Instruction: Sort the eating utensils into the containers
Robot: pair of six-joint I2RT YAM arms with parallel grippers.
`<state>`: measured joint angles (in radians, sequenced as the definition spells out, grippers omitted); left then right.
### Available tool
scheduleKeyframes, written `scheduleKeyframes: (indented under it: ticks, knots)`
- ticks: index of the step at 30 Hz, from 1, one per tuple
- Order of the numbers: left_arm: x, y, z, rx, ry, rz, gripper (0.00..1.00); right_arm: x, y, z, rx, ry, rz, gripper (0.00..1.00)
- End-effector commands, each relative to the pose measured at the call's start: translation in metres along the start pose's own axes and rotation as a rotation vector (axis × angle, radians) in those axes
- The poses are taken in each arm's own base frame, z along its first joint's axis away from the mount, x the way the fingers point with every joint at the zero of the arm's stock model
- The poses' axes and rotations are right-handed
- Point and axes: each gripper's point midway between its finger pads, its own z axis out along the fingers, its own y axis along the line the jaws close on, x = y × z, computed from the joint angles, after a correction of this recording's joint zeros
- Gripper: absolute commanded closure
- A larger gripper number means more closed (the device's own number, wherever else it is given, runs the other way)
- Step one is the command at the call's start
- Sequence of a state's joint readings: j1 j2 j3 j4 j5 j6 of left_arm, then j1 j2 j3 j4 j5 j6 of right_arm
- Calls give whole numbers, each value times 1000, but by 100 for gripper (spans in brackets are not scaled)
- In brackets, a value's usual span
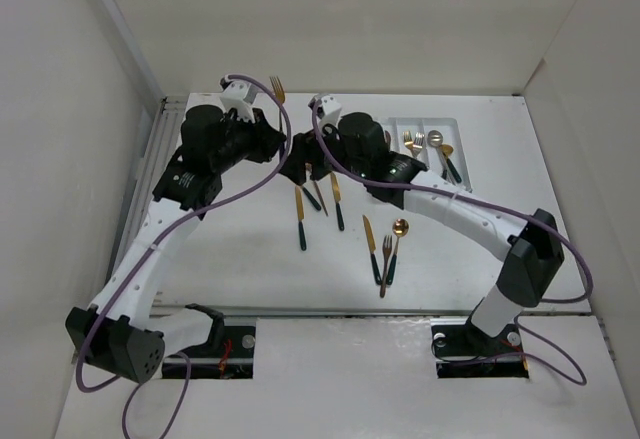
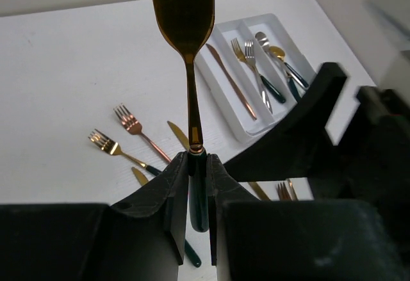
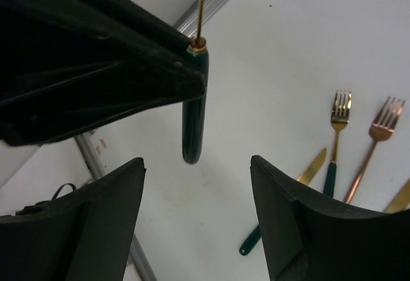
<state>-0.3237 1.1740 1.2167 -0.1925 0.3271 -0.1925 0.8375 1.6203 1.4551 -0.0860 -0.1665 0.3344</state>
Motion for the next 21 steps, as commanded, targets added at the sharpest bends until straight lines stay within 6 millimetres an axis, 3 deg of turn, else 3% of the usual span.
scheduleKeyframes:
  ticks: [1, 6, 13, 17, 18, 20, 21]
  knots:
    - [-13, -17, -6, 61, -67, -5, 100, -33, 25, 11, -111, -94, 24, 28]
    - [-6, -27, -9, 80, -56, -57, 100, -36, 22, 26, -105, -106, 36, 28]
    - [2, -26, -14, 79, -50, -68, 100, -38, 22, 33, -107, -108, 44, 38]
    - [3, -22, -12, 59, -55, -69, 100, -40, 20, 35, -98, -114, 45, 65]
    - [3, -22, -12, 59, -55, -69, 100, -41, 19, 35, -89, -118, 45, 78]
    - [7, -21, -11, 57, -46, -81, 100, -41, 17, 36, -80, -122, 46, 89]
    - [7, -21, -11, 57, -46, -81, 100, -41, 17, 36, -79, -122, 46, 99]
